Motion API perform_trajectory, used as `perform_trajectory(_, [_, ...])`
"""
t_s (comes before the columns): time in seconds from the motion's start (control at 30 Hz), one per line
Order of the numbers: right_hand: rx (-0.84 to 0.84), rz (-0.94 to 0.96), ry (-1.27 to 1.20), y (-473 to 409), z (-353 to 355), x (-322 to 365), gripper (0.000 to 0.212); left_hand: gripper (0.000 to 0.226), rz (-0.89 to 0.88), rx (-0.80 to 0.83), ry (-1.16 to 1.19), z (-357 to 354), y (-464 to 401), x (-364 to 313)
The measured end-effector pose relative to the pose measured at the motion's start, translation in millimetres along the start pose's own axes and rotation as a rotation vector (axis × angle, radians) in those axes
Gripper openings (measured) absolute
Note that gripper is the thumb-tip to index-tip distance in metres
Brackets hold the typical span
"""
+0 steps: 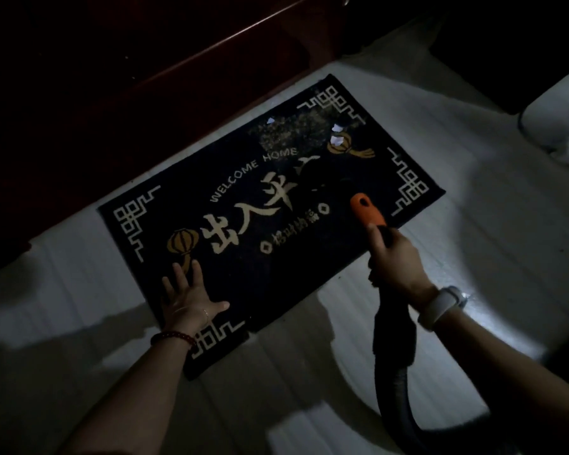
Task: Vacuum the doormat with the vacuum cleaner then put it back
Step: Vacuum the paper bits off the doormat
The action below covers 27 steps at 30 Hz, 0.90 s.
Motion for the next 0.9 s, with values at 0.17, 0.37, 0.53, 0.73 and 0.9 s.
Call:
perform_trajectory(0.17, [0.005, -0.099, -0.102, -30, 17, -9, 0.046, 0.099, 0.079, 0.007, 0.006, 6, 19, -8])
perform_trajectory(0.37, [-0.003, -0.007, -0.081, -24, 32, 12, 0.044, 0.086, -0.12, -0.169, 0.043, 89, 41, -70])
perform_trajectory(0.53, [-0.22, 0.074, 0.092, -65, 84, 43, 0.045, 0.072, -0.301, -0.318, -0.008, 151, 40, -125])
perform_trajectory(0.73, [-0.241, 0.056, 0.291, -108, 87, 38, 0.042, 0.071, -0.304, -0.076, 0.105, 102, -8, -164])
perform_trajectory(0.9, [-0.182, 0.075, 0.285, -118, 54, 41, 0.043, 0.08, -0.308, 0.05, 0.124, 61, -24, -183])
Point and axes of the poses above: each hand's wrist, its own y-axis away from the middle knuckle, its own z-axis out of the back of the hand, x = y × z, the point moved 10 cm from there along -y, towards the middle knuckle, and after that the axes turned 13 degrees about -x, right-handed, at the moved point
